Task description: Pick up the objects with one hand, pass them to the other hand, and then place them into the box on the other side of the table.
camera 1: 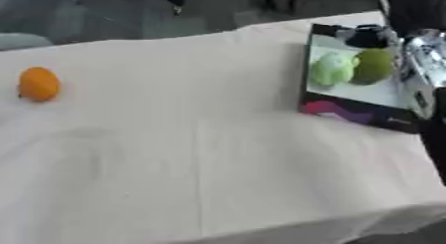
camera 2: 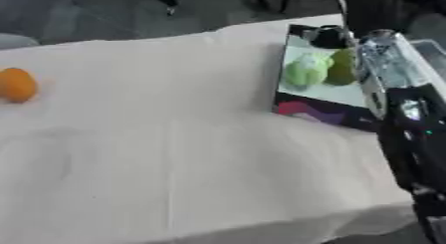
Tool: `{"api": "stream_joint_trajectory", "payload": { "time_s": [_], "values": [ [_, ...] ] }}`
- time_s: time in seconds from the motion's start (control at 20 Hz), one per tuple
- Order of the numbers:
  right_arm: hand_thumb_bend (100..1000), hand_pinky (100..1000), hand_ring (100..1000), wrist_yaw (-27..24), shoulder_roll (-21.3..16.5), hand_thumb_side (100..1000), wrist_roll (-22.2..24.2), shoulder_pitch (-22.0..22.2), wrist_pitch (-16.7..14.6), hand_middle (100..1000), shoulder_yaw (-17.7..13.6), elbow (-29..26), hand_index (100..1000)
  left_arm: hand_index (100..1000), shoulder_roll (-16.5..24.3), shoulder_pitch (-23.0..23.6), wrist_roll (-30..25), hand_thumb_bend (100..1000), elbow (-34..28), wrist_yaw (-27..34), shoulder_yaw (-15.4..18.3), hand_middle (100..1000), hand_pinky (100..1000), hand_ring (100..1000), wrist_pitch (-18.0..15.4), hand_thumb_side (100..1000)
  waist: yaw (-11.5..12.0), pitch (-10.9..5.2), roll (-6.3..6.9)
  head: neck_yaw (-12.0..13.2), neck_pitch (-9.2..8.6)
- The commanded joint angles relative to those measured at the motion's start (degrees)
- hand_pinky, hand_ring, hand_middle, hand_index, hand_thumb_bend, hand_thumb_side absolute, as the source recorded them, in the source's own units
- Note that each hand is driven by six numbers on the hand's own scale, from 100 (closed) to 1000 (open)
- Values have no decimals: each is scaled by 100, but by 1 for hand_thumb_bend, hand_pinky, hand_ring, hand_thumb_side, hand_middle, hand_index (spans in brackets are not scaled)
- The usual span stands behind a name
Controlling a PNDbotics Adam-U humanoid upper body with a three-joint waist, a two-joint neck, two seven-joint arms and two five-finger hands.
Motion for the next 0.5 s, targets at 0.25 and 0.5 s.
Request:
{"api": "stream_joint_trajectory", "payload": {
  "time_s": [0.25, 0.5],
  "values": [
    [584, 815, 760, -600, 353, 462, 124, 0, -435, 1000, 344, -1226, 899, 817, 422, -730, 1185, 767, 1057, -2132, 65, 699, 715, 709, 59, 349, -302, 254, 10, 908, -230],
    [585, 804, 751, -831, 427, 469, 9, 3, -382, 1000, 390, -1302, 896, 804, 451, -918, 1576, 739, 1285, -2544, 106, 689, 713, 700, 135, 310, -510, 533, 85, 1030, -461]
  ]
}}
